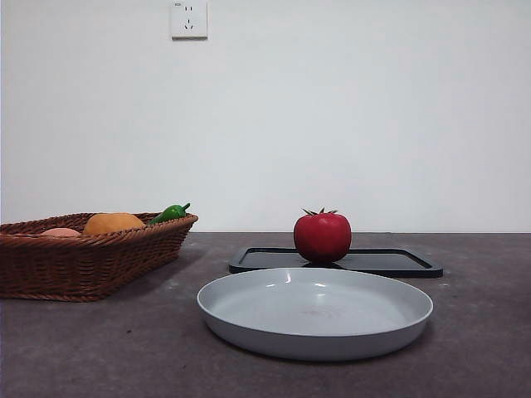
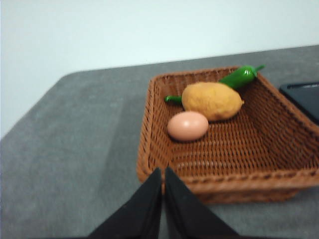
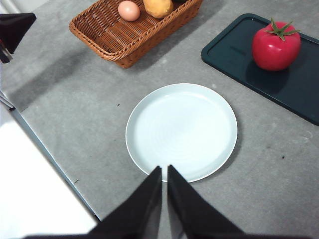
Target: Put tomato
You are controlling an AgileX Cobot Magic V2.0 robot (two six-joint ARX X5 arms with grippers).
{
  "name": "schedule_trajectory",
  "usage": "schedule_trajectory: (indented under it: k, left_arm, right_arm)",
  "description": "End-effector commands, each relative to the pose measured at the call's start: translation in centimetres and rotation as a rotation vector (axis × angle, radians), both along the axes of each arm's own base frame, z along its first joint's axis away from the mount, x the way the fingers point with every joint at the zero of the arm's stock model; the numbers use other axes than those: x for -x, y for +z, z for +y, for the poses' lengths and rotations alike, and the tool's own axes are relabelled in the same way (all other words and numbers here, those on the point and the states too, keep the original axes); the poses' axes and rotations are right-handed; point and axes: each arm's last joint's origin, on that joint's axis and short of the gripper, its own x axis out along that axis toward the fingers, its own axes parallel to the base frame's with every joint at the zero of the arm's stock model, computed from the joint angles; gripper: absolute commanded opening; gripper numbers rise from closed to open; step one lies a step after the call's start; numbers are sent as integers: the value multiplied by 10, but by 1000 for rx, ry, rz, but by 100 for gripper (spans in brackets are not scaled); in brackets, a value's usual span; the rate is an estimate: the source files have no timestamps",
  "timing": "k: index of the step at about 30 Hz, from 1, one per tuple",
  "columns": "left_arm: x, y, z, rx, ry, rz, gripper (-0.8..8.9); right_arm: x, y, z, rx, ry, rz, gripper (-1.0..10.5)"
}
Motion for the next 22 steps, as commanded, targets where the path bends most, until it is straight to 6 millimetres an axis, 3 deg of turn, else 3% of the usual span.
schedule_trajectory:
  k: [1,22]
  left_arm:
    - [-1,-10,0,8,8,51,8]
    - [0,-10,0,32,12,58,8]
  right_arm:
    - [0,3,1,-14,3,-6,7]
    - [-2,5,2,-24,3,-25,7]
